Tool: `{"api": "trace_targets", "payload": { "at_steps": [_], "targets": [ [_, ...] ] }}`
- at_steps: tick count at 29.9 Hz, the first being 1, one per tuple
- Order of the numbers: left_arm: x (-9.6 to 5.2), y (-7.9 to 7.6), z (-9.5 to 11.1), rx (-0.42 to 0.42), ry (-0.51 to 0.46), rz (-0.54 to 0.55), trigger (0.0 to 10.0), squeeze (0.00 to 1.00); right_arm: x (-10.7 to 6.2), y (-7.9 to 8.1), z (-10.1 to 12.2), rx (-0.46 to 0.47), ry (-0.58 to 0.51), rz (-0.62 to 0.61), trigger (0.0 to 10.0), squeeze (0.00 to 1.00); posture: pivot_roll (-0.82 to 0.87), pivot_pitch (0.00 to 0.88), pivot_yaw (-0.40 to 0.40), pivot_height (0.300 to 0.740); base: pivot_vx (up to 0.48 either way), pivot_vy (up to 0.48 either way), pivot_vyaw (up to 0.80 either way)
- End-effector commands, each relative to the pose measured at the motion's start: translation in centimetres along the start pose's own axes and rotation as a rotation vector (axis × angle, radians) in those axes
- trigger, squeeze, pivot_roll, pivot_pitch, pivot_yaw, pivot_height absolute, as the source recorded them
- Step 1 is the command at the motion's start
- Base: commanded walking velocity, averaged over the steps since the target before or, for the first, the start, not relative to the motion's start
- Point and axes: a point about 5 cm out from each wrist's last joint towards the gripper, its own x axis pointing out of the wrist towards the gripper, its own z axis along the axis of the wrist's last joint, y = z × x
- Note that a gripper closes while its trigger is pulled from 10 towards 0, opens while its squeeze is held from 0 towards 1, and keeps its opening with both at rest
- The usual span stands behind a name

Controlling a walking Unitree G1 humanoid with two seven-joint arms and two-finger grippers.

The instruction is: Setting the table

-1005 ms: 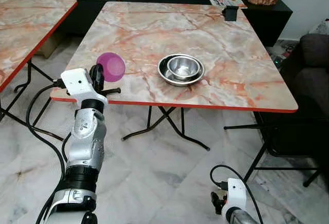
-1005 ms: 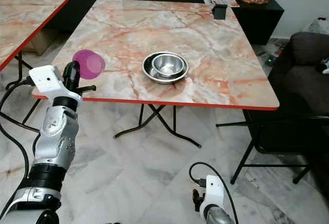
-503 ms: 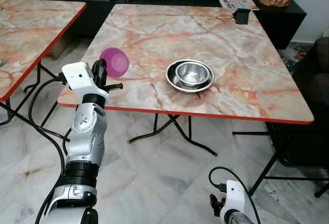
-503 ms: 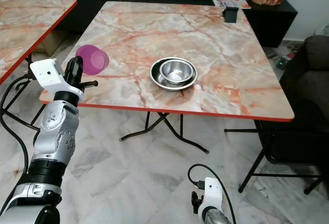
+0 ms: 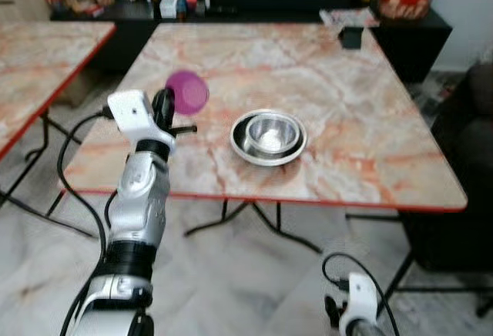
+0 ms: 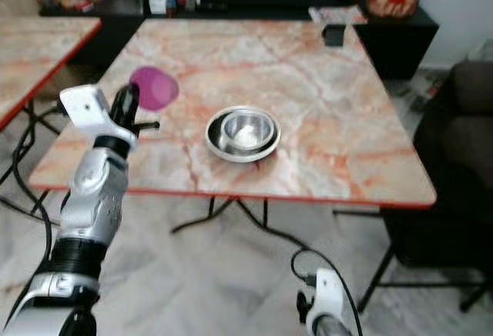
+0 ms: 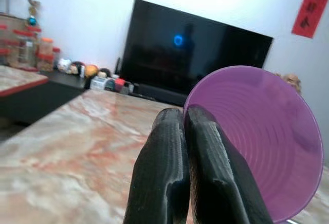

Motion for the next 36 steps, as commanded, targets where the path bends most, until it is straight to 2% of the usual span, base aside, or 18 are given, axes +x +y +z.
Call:
{"api": "trace_targets", "payload": {
  "at_steps": [1,19,24,26,31,36],
  "targets": [
    [0.1,0.6,0.4,0.010,-0.005,0.016,10.0,0.00,0.0,0.8,-0.3,0.010,0.006,0.016,10.0,0.00,0.07,0.114,-0.017,0.740,0.394,0.000,0.00],
    [0.3,1.4,0.8,0.053,0.013,0.072,10.0,0.00,0.0,0.7,-0.4,0.013,0.007,0.016,10.0,0.00,0.06,0.116,-0.022,0.740,0.395,0.000,0.00],
    [0.8,1.3,1.2,0.150,0.103,0.082,10.0,0.00,-0.1,0.3,-0.4,0.006,0.005,0.011,10.0,0.00,0.07,0.122,-0.031,0.740,0.122,0.000,0.00],
    [0.7,1.4,0.9,0.152,0.199,0.089,10.0,0.00,-0.1,0.2,-0.4,0.003,0.006,0.010,10.0,0.00,0.07,0.123,-0.032,0.740,0.000,0.000,0.00],
    [0.8,1.8,1.3,0.169,0.286,0.154,10.0,0.00,-0.1,0.1,-0.4,0.000,0.006,0.010,10.0,0.00,0.07,0.129,-0.040,0.740,0.000,0.000,0.00],
    [2.1,2.0,3.2,0.200,0.336,0.231,10.0,0.00,-0.1,0.0,-0.6,-0.007,0.011,0.014,10.0,0.00,0.08,0.133,-0.047,0.740,0.000,0.000,0.00]
  ]
}}
